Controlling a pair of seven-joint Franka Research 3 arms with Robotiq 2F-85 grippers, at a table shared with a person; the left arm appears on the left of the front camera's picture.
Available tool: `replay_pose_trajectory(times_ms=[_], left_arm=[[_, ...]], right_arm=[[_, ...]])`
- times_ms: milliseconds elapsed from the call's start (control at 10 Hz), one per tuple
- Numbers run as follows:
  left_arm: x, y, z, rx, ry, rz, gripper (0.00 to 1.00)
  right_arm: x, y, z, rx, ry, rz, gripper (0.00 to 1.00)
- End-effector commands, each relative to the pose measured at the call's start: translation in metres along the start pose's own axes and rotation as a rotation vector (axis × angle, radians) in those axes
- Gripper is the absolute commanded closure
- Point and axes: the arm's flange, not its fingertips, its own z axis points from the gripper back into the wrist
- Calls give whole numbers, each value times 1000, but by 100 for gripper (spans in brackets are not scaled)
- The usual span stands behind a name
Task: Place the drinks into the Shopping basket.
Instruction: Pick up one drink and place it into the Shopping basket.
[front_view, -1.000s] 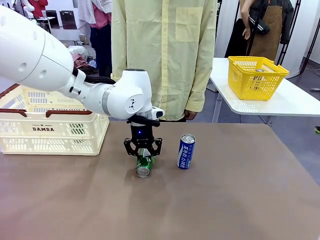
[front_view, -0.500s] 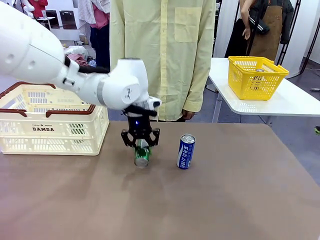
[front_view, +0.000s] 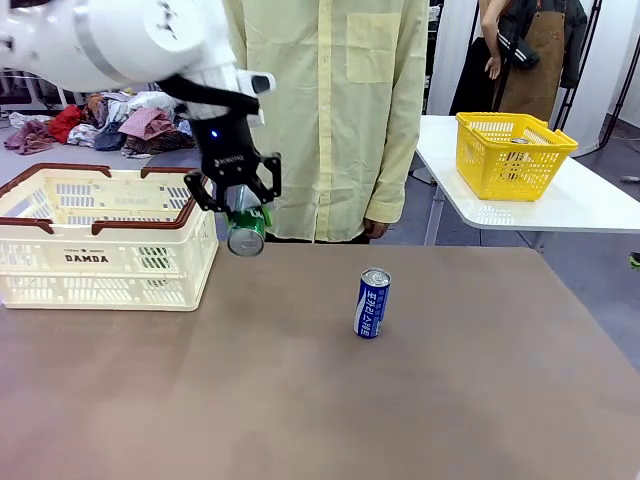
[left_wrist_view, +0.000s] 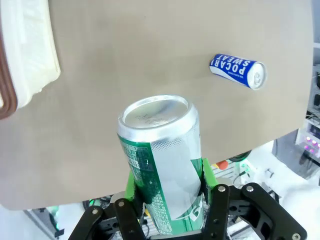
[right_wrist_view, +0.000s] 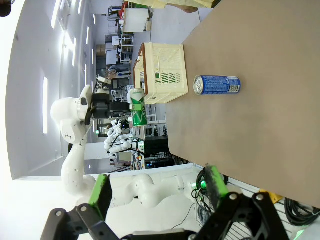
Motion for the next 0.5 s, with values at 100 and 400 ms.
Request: replay_pose_trajectory(times_ms=[100, 400], left_arm=[[-27, 33, 6, -131, -88, 1, 100], [-7, 9, 7, -17, -12, 5, 100]], right_arm=[[1, 5, 0, 17, -8, -10, 0], [1, 5, 0, 17, -8, -10, 0]])
